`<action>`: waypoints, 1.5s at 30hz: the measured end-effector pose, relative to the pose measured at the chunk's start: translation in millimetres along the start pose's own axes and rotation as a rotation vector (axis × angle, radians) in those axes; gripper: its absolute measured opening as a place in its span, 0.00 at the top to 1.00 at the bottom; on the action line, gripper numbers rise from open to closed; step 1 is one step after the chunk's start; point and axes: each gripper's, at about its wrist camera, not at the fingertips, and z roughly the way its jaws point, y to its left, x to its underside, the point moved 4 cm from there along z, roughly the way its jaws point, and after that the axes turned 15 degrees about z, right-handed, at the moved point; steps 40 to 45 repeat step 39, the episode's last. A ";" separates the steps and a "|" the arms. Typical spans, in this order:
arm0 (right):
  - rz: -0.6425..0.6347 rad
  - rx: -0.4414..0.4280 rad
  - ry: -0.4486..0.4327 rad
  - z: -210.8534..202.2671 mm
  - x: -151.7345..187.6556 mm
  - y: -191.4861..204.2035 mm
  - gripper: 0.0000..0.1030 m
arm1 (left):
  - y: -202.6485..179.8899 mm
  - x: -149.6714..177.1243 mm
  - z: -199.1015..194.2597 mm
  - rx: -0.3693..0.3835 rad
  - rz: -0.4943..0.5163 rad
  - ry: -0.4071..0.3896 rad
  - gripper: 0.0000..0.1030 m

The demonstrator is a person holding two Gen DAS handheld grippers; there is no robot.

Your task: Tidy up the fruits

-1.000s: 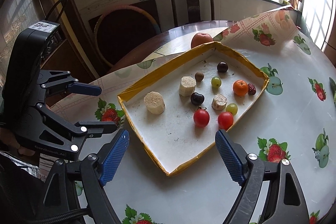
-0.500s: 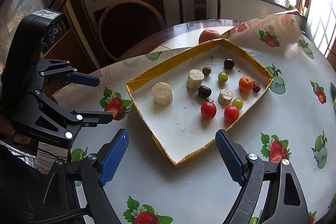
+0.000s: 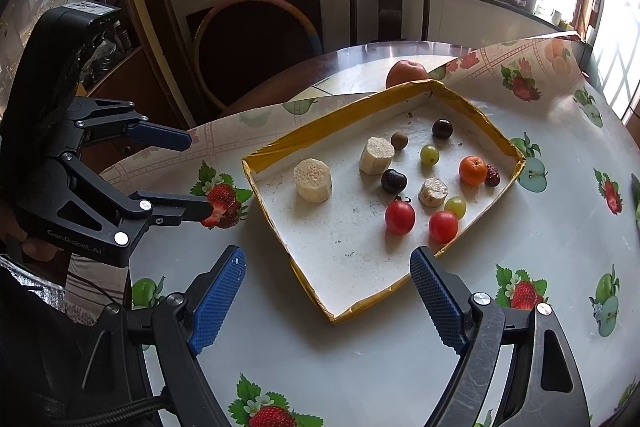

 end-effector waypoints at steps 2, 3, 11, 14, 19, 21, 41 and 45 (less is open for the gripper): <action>-0.004 0.000 0.001 0.7 -0.3 0.6 0.16 | 1.5 -1.2 0.4 0.008 -0.003 -0.002 0.27; -0.005 0.002 0.003 1.3 -0.6 0.8 0.16 | 2.1 -1.6 0.4 0.007 -0.005 -0.003 0.27; -0.008 0.004 0.011 5.1 -1.3 0.1 0.16 | 4.8 -2.4 2.7 0.016 -0.014 0.005 0.27; -0.004 0.002 0.011 6.0 -0.7 -0.8 0.16 | 3.9 -3.4 3.0 0.014 -0.012 0.006 0.27; 0.009 -0.001 0.013 7.8 0.5 -3.7 0.16 | 2.7 -5.7 3.4 0.012 -0.007 0.006 0.27; 0.012 -0.001 0.014 8.6 0.9 -4.9 0.16 | 2.3 -5.7 3.5 0.014 -0.007 0.007 0.27; 0.040 -0.013 0.026 17.4 3.7 -12.3 0.16 | -3.9 -10.3 17.1 0.031 0.002 0.046 0.27; 0.040 -0.013 0.026 17.4 3.7 -12.3 0.16 | -3.9 -10.3 17.1 0.031 0.002 0.046 0.27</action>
